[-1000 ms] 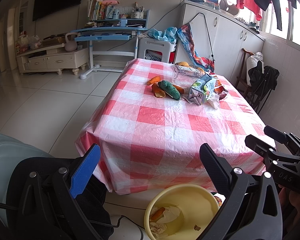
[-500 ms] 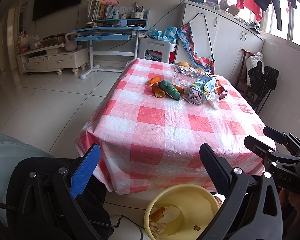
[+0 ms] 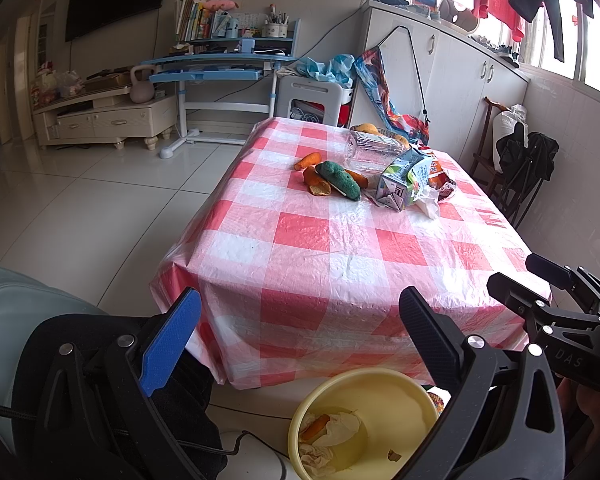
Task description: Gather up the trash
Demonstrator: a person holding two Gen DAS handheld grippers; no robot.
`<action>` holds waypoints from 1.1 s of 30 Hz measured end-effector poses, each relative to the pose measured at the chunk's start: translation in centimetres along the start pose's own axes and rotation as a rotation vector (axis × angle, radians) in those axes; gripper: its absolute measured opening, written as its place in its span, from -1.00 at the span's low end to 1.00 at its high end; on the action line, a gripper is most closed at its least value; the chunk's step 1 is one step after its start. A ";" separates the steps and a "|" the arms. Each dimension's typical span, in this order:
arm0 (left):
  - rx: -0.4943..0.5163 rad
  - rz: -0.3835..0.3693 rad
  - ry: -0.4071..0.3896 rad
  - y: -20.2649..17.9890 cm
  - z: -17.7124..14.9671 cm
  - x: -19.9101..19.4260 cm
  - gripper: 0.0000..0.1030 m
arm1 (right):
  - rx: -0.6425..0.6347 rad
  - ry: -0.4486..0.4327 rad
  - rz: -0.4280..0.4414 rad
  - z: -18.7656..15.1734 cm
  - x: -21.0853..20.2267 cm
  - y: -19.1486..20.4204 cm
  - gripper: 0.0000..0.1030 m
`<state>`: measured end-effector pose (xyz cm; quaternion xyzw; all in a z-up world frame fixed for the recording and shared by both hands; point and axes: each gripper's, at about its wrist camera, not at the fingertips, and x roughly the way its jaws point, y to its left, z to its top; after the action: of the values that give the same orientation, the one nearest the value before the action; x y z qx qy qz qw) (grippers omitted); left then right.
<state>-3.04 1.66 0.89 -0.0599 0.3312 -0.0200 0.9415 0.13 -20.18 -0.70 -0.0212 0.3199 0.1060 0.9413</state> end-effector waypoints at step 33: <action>0.001 0.000 0.000 0.0 0.0 0.0 0.86 | -0.008 0.003 0.001 -0.2 0.0 0.4 0.51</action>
<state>-3.03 1.64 0.91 -0.0593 0.3314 -0.0201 0.9414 -0.05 -19.83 -0.82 -0.0247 0.3209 0.1079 0.9406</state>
